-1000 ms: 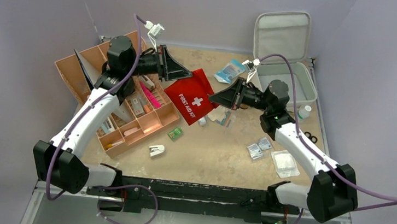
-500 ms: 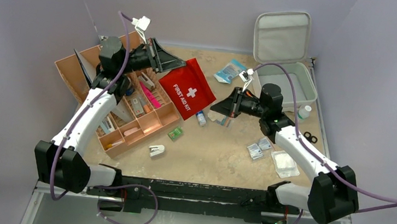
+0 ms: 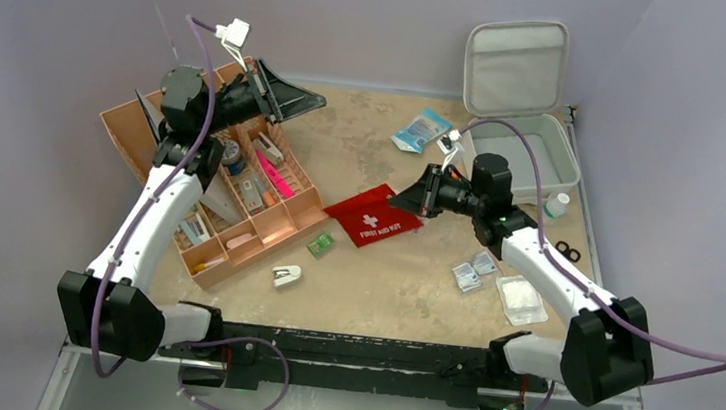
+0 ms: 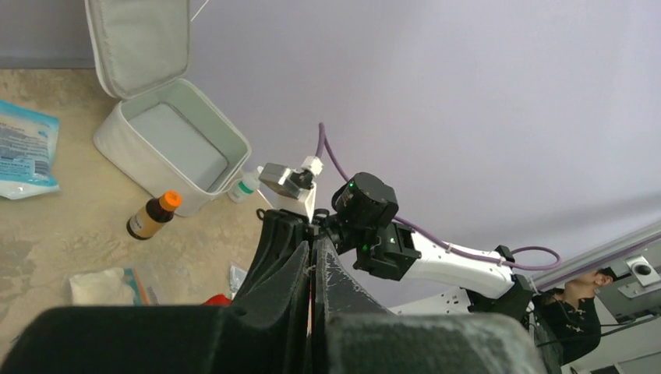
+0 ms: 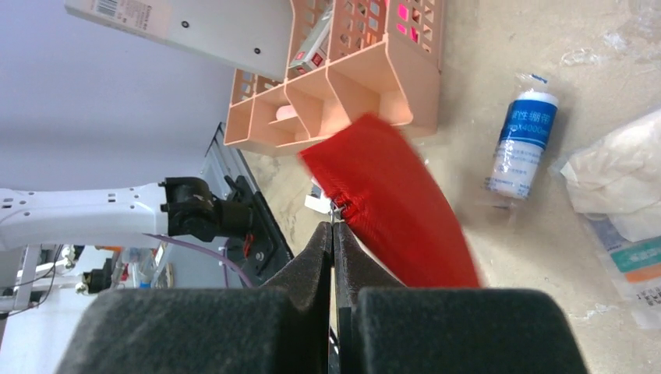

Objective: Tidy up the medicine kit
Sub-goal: Place the medicine pouch inside the medicine box.

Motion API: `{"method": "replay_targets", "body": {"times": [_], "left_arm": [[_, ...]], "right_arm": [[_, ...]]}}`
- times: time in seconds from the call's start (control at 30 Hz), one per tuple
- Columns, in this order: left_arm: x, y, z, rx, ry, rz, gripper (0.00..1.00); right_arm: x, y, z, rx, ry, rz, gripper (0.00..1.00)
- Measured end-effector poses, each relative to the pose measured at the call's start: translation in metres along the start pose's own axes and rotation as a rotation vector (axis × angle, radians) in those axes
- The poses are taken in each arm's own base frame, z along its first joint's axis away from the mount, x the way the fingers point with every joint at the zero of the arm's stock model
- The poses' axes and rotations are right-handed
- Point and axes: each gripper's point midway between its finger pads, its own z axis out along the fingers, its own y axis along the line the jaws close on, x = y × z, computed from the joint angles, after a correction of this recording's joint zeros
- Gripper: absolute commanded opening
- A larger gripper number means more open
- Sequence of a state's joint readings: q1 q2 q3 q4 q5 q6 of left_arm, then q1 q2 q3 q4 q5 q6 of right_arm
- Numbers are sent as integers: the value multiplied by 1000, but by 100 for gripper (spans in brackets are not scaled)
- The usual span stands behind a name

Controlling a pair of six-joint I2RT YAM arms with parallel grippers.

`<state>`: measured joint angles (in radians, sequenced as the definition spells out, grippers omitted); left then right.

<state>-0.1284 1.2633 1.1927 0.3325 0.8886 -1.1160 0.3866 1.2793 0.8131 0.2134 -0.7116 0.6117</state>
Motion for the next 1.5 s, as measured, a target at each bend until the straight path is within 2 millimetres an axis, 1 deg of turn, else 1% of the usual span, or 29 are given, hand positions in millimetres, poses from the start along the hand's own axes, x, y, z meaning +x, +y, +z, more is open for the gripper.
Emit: {"method": "replay_targets", "body": {"times": [0.07,0.17,0.2,0.27,0.33,0.4,0.5,0.53,0.6,0.67,0.73,0.77,0.83,0.9,0.97,1.1,1.23,1.33,1.43,1.5], "left_arm": [[3,-1,-1,1,11,14,0],[12,10,-3,-25,51,50,1],[17,15,-4,-37,70,62,6],[26,23,-6,-56,107,88,18],[34,30,-8,-65,141,130,28],[42,33,-8,-68,168,170,34],[57,34,-7,-60,214,227,41],[60,33,-7,-57,225,240,43],[70,34,-6,-57,254,266,50],[83,36,-5,-61,291,288,55],[96,40,-5,-75,329,303,63],[104,43,-6,-86,355,311,67],[117,48,-9,-101,402,319,72],[125,55,-13,-124,433,327,74],[129,62,-17,-147,455,335,75],[137,82,-25,-218,481,355,76],[147,104,-36,-300,499,353,76],[154,115,-43,-340,508,350,79],[163,128,-52,-382,523,351,79],[167,136,-56,-410,534,355,79]], "right_arm": [[-3,6,-3,-10,-14,-11,0],[-11,21,-14,-19,-46,-40,0],[-13,27,-17,-24,-54,-52,0],[-20,38,-23,-34,-66,-74,0],[-28,51,-30,-44,-72,-107,0],[-36,65,-36,-56,-70,-148,0],[-48,81,-48,-42,-60,-203,0],[-52,86,-53,-22,-57,-220,0],[-62,94,-63,26,-55,-253,0],[-78,102,-73,83,-66,-302,0],[-93,106,-85,153,-82,-354,0],[-99,105,-90,193,-87,-372,0],[-108,98,-100,287,-90,-401,0],[-113,84,-109,392,-77,-416,0],[-117,67,-115,497,-55,-426,0],[-125,26,-129,720,7,-443,0],[-136,-10,-143,894,58,-446,0],[-148,-27,-153,977,69,-441,0],[-163,-42,-161,1046,71,-451,0],[-169,-52,-163,1081,80,-460,0]]}}
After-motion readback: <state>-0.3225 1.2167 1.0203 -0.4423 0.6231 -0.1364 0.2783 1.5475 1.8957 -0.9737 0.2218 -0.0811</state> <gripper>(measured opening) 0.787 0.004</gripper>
